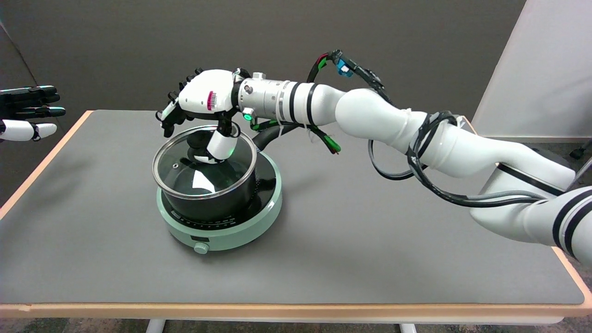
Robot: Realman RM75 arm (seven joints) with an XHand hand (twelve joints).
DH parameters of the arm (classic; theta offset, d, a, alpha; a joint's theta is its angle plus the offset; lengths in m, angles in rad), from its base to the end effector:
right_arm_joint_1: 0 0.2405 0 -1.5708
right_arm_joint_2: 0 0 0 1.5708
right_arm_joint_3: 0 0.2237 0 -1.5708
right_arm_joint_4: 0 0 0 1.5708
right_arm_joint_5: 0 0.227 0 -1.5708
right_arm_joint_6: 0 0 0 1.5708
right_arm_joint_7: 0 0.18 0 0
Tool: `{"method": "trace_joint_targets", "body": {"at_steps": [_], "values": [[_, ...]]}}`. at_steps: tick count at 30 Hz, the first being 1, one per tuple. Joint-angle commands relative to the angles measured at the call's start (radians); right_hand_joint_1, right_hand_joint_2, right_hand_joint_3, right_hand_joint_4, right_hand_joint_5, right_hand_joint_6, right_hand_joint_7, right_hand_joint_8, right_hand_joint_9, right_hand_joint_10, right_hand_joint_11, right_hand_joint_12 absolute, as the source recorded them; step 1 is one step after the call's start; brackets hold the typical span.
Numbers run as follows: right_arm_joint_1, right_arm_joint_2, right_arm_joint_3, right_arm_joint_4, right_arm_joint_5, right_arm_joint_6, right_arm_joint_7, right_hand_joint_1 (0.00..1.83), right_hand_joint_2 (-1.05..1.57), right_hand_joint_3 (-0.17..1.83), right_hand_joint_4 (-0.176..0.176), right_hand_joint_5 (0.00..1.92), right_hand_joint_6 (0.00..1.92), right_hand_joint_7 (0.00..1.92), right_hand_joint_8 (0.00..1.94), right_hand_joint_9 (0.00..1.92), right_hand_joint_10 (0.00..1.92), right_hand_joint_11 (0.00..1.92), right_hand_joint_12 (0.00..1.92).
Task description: Pick up the pot lid.
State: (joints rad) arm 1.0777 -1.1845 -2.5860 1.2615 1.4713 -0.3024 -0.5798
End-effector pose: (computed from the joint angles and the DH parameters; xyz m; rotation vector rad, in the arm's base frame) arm -0.0800 -0.4747 0.0487 2.4000 0.1132 -0.1927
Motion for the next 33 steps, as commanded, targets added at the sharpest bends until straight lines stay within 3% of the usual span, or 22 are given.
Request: {"method": "trace_joint_targets", "body": {"at_steps": [1,33], "values": [[-0.004,0.064,-0.004,0.084,0.010,-0.026,-0.024,0.91,0.59,0.95,0.176,0.60,0.34,0.70,0.25,0.71,0.44,0.43,0.73],[0.015,0.038,-0.006,-0.002,0.053,-0.069,-0.031,0.91,0.59,0.93,0.176,0.61,0.36,0.71,0.26,0.72,0.45,0.43,0.71]]}}
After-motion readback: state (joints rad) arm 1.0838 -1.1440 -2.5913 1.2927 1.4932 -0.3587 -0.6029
